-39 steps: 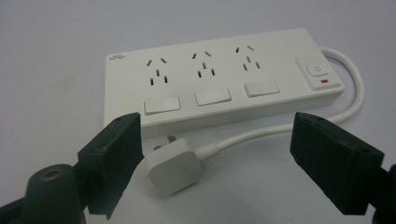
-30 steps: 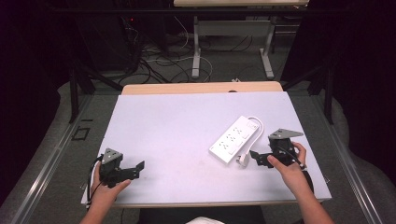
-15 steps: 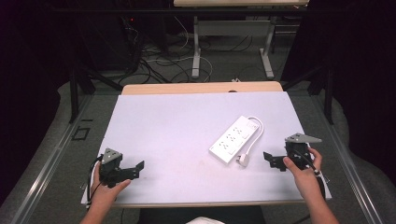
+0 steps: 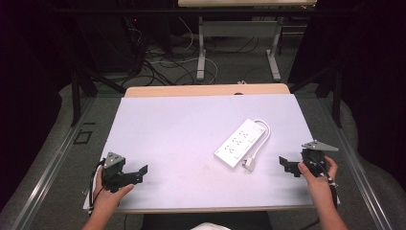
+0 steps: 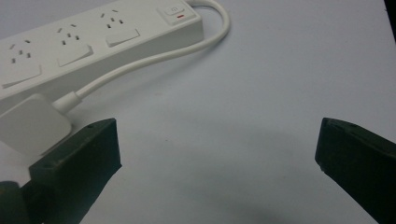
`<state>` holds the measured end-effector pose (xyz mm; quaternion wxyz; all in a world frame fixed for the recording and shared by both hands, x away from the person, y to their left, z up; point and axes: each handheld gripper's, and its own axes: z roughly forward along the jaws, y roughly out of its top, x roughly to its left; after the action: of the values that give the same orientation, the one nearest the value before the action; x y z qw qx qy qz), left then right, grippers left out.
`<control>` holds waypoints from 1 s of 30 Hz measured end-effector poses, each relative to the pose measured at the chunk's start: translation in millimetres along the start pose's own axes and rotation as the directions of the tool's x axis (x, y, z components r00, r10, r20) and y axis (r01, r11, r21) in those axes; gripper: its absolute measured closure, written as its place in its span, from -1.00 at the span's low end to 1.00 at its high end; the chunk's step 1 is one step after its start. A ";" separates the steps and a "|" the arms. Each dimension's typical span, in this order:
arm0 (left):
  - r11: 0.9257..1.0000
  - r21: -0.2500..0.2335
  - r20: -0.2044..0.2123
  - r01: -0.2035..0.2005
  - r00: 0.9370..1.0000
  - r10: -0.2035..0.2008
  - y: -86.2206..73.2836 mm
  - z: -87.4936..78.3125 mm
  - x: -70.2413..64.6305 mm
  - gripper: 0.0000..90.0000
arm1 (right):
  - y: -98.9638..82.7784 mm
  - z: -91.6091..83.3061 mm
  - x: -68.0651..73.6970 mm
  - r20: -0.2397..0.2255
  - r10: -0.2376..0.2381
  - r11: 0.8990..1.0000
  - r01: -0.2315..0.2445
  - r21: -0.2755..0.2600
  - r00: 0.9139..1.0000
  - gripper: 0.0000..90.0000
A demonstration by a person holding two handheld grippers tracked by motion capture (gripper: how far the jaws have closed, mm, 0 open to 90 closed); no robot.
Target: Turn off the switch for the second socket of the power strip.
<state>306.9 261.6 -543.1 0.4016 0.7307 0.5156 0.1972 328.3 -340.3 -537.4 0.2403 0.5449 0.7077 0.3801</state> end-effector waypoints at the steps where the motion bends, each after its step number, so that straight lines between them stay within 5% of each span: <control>1: 1.000 0.000 0.000 0.000 1.000 0.000 0.0 0.1 -0.1 -0.89 | -1.7 0.8 -2.5 0.004 0.000 1.000 0.000 -0.003 1.000 -1.00; 30: 1.000 0.004 0.004 -0.006 1.000 0.006 0.4 0.8 0.6 -0.89 | -21.6 16.2 -12.0 0.045 0.028 0.998 -0.031 0.058 0.999 -0.92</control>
<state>308.0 261.8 -543.3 0.4007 0.7335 0.5128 0.1959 331.3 -349.8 -565.2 0.2341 0.5702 0.7050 0.3507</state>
